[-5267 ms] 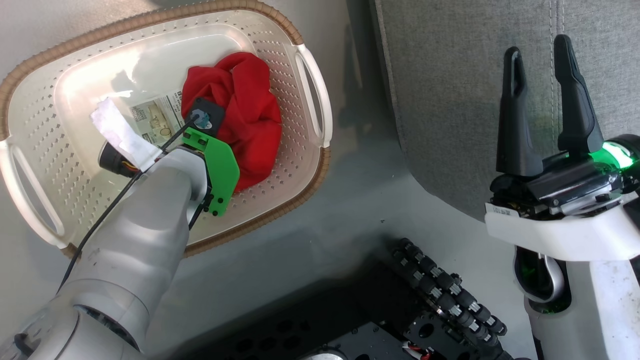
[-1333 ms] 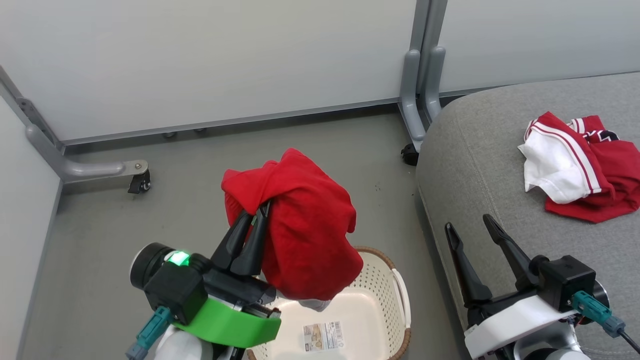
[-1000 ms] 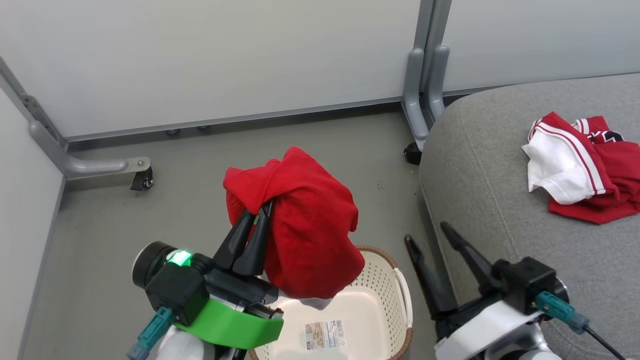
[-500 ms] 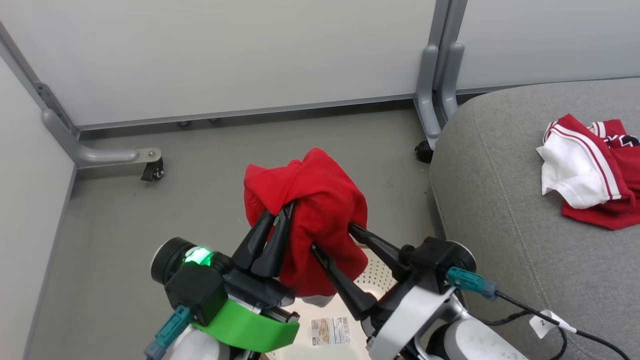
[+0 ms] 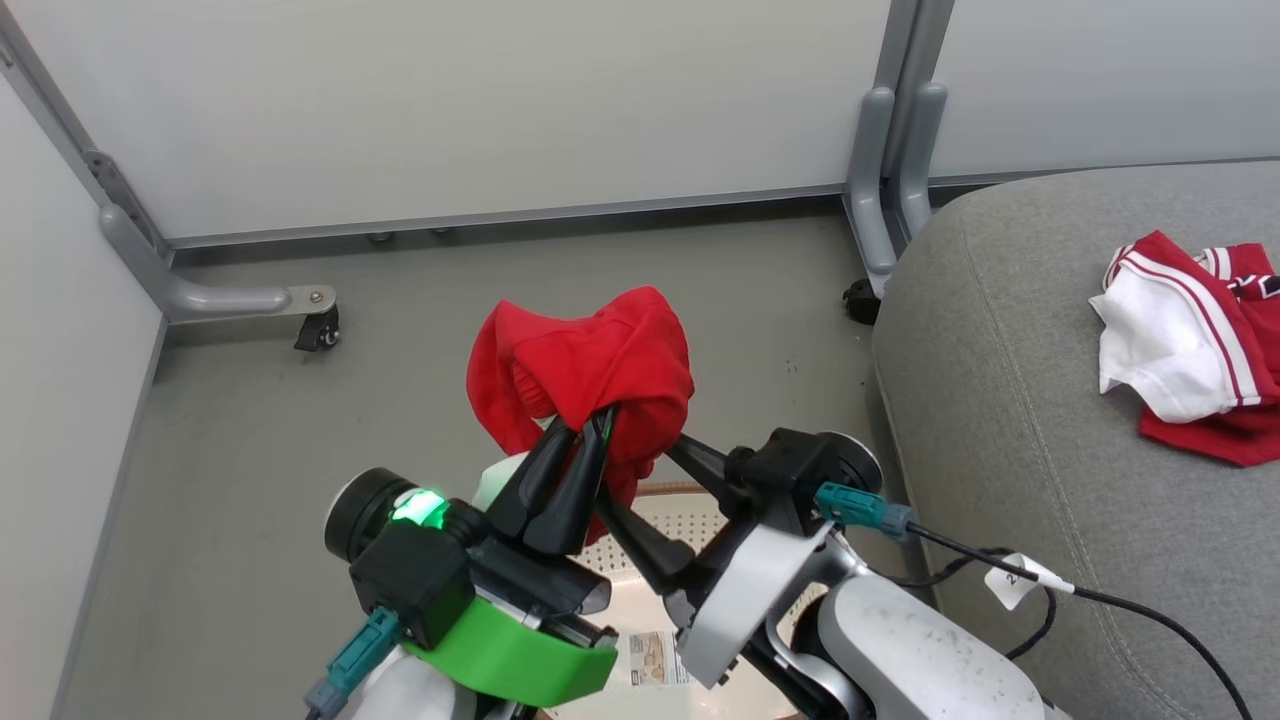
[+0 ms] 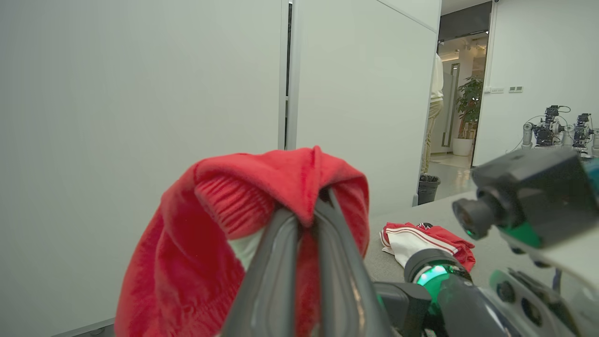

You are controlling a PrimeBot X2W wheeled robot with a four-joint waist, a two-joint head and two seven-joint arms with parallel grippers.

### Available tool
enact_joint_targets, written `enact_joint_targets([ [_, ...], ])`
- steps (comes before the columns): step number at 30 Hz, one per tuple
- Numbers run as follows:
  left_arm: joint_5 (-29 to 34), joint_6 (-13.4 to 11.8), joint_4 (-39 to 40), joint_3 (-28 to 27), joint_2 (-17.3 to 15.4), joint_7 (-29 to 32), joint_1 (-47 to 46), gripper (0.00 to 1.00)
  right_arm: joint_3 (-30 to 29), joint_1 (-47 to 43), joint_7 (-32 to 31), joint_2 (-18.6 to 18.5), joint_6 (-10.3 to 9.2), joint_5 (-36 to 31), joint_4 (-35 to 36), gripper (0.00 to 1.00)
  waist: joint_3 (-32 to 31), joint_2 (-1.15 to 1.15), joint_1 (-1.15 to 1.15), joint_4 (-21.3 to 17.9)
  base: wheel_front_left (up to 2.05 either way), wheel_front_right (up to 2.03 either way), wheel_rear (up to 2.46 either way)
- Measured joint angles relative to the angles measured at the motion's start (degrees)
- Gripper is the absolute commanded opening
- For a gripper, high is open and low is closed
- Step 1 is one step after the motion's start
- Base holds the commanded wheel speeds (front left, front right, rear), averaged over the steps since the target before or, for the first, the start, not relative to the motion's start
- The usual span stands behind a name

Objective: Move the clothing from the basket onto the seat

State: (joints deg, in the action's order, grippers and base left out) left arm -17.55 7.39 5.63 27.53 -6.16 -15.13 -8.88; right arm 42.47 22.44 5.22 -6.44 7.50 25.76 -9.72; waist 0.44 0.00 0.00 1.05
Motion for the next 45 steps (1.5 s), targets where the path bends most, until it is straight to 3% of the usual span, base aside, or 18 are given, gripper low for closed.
enact_joint_targets([
  [1, -0.1, 0.0, 0.0, 0.1, 0.0, 0.0, 0.0, 0.0, 0.3, 0.5, 0.6, 0.1, 0.0, 0.4, -0.5, 0.16, 0.0, 0.0, 0.0, 0.1, 0.0, 0.0, 0.0],
  [2, -0.1, 0.0, 0.0, 0.2, 0.0, 0.0, 0.0, 0.0, 0.5, 1.1, 1.2, 0.4, 0.0, 0.7, -1.1, 0.0, 0.1, 0.0, 0.0, 0.1, 0.0, 0.0, 0.0],
  [15, -0.5, 0.0, -0.1, 0.4, 0.0, 0.0, -0.1, 0.0, 2.9, 4.9, 5.0, 0.6, 0.0, 3.6, -6.3, 0.0, 0.2, 0.0, 0.0, 0.6, 0.0, 0.0, 0.0],
  [39, -0.6, 0.0, -0.6, 0.3, 0.1, 0.0, 0.2, 0.0, 4.5, 6.0, 5.5, -0.3, 0.0, 5.4, -7.5, 0.0, -0.5, 0.0, 0.0, 0.8, 0.0, 0.0, 0.0],
  [41, -0.5, 0.0, -0.6, 0.3, 0.2, 0.0, 0.2, 0.28, 4.5, 6.0, 5.5, -0.5, 0.0, 5.4, -7.5, 0.0, -0.5, 0.0, 0.0, 0.8, 0.0, 0.0, 0.0],
  [42, -0.5, 0.0, -0.7, 0.2, 0.2, 0.0, 0.3, 0.89, 4.5, 6.0, 5.5, -0.5, 0.0, 5.4, -7.5, 0.0, -0.4, 0.0, 0.0, 0.8, 0.0, 0.0, 0.0],
  [43, -0.5, 0.0, -0.7, 0.1, 0.3, 0.0, 0.3, 1.0, 4.4, 6.1, 5.6, -0.6, 0.0, 5.4, -7.5, 0.0, -0.4, 0.0, 0.0, 0.8, 0.0, 0.0, 0.0],
  [45, 0.2, 0.0, -0.9, -0.2, 0.4, 0.0, 0.3, 1.0, 3.8, 6.1, 6.0, -0.7, 0.0, 5.4, -7.5, 0.0, -0.3, 0.0, 0.0, 0.8, 0.0, 0.0, 0.0],
])
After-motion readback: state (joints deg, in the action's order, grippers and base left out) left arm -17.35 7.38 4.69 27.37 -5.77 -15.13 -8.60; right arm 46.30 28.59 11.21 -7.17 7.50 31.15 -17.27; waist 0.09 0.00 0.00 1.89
